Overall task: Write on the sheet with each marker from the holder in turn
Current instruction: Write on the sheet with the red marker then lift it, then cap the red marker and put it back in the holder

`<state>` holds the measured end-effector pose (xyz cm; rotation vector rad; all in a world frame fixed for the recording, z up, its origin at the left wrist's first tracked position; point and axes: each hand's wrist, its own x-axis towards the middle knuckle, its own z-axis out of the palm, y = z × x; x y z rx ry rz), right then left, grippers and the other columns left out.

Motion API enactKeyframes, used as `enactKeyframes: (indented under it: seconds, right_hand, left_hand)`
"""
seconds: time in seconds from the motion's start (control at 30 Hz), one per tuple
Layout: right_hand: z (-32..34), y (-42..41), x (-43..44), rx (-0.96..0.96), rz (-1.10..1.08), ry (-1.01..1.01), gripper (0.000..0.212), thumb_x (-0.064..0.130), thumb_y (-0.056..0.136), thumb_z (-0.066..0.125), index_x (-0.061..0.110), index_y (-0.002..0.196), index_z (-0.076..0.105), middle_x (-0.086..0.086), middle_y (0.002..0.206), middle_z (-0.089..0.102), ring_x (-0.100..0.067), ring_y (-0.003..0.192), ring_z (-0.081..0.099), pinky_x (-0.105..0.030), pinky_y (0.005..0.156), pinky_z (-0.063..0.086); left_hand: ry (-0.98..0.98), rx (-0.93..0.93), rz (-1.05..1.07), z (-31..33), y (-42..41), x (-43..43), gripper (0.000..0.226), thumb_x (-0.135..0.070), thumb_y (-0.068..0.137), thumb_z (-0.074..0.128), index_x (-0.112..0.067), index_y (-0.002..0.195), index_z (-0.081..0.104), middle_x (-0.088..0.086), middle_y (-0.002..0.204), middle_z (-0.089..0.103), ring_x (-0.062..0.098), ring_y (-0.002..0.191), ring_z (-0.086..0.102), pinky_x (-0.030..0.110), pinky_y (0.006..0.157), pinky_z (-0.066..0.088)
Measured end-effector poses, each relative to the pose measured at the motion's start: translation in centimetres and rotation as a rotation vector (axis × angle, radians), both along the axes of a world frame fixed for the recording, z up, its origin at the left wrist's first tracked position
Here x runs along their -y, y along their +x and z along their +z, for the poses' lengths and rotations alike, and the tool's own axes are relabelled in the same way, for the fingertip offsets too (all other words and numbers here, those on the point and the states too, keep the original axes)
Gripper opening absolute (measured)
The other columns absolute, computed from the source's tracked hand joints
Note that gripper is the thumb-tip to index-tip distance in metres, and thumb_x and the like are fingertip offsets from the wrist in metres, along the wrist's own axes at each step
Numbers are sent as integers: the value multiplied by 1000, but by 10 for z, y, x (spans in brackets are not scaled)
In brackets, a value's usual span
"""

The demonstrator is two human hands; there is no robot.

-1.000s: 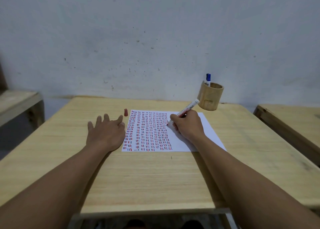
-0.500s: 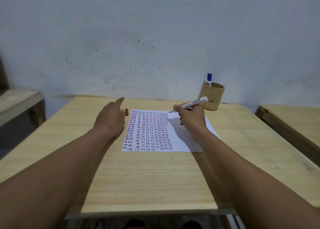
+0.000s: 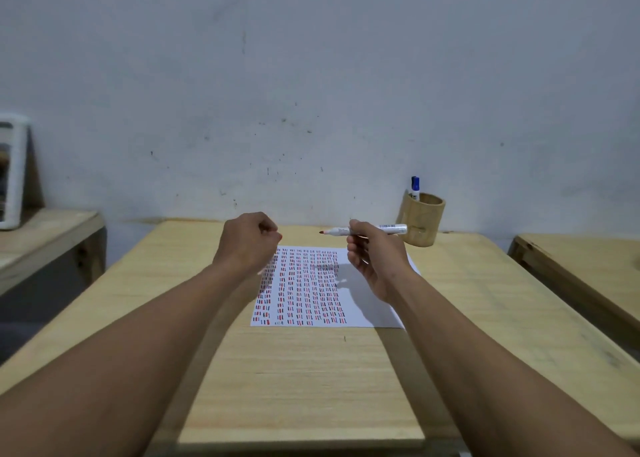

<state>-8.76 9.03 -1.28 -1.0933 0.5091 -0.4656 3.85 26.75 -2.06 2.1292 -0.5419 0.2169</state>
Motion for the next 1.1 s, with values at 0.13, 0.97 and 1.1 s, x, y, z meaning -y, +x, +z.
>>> enactKeyframes:
  seconds: [0.13,0.97,1.1]
  right_hand:
    - [10,-9,-3,45,3,47,11,13,89,73,4,85,72,-5,65,63,-11,57,58,-18,50,54]
    - [47,-40,13,160,-18,10,12,13,90,75,4,88,69,-3,62,64,-9,52,59,-16,50,55]
    - [50,-41,14,166,-36,10,12,14,91,75,5,89,66,-3,65,63,-10,56,59,-16,53,57]
  left_hand:
    - [-198,-144,-90,27,-30,17,6,-18,85,70,-17,87,76,-8,82,74,16,72,63,26,64,48]
    - [-349,-415,-366,68,-74,53,15,-16,95,66,-10,103,77,8,101,77,16,92,67,31,81,55]
    - [-368,-373,-378,69,-76,57,15,-16,96,64,-9,102,76,7,95,75,16,89,65,33,83,56]
